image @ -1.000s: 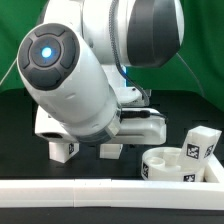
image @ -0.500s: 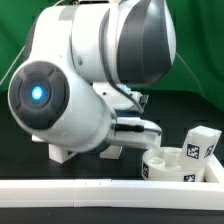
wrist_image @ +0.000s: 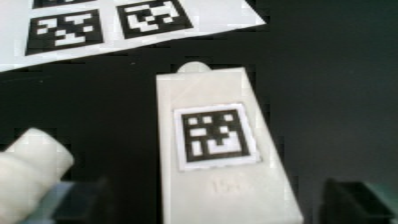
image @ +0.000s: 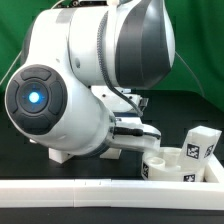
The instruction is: Assemble stool
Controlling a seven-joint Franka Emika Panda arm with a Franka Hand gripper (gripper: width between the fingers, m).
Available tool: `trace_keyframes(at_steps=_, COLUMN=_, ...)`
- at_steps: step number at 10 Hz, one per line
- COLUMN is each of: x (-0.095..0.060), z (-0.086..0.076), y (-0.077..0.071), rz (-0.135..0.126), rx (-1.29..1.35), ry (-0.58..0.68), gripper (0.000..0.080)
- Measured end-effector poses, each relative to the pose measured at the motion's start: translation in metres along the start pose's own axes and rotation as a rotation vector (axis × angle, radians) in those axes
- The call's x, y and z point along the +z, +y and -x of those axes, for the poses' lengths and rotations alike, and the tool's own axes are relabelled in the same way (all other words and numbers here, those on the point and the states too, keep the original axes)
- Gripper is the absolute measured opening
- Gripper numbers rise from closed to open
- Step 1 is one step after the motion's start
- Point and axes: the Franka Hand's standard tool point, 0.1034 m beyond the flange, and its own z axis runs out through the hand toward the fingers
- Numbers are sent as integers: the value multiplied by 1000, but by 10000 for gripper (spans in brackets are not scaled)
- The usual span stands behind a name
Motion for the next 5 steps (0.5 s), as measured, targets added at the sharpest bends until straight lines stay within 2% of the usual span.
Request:
trace_keyframes(at_steps=1, x=0, z=0, y=0, rz=0, rx=1, ry=1, gripper=480)
trace_keyframes(at_steps=2, x=0, z=0, y=0, rz=0, rx=2, ry=3, gripper=329)
trace_keyframes(at_steps=5, x=-4, z=-1, y=-1, rz=-1, rx=-2, ry=18, gripper=334)
